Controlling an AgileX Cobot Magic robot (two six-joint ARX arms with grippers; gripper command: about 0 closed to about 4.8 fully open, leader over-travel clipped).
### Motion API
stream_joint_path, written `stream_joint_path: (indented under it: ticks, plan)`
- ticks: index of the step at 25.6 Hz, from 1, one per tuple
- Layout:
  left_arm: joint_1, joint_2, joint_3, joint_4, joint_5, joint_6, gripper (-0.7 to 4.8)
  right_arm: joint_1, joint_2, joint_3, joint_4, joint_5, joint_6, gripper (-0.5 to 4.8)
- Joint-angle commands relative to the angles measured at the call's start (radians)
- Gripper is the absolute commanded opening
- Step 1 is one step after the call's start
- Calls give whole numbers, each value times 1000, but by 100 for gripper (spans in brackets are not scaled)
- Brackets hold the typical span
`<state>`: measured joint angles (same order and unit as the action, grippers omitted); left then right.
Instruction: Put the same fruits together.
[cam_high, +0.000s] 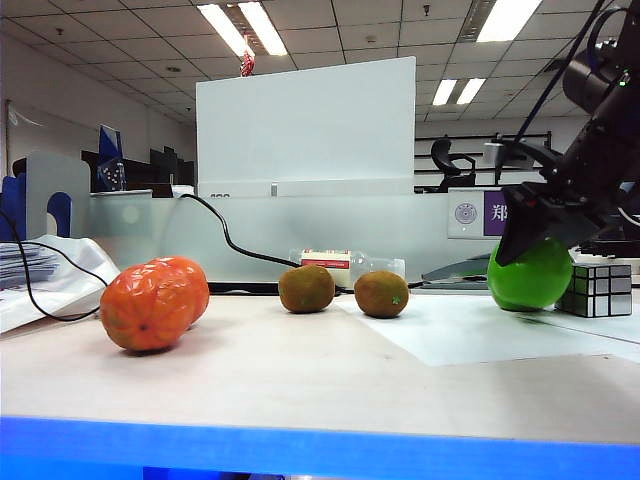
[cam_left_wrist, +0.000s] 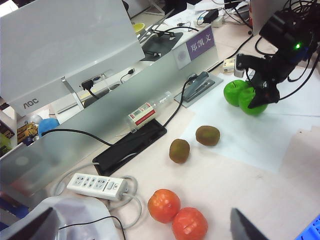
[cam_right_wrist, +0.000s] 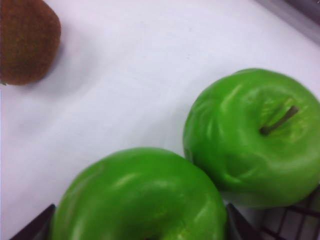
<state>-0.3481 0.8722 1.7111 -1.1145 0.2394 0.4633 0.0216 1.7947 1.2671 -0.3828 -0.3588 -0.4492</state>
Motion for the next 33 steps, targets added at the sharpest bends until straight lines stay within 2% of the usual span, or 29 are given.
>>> stream_joint_path:
  ticks: [1,9,10,11,13,14,18,21,33]
  plan:
    - [0,-5,2,11,0,-9,479,0,19,4,-7,-3,5,-9]
    - [0,-7,2,9,0,-8,479,-1,45,4,-9,-29,5,-7]
    - [0,-7,2,10,0,-8,479,0,45,4,-9,-30,5,17]
    - [0,-8,2,11,-2,-8,479,-1,45,4,-8,-31,5,90]
    - [0,-11,2,16,-21,-7,479,0,45,4,-5,-36,14,275]
    - [0,-13,2,19,-31,-1,479,-1,45,4,-2,-36,24,340]
    - [0,-26,2,20,-37,0,479,-1,44,4,-3,-41,27,364]
    - [0,-37,2,18,-37,0,479,-1,44,4,-1,-44,40,479]
    - [0,-75,2,10,-44,-13,479,-3,-61,4,10,-51,59,479]
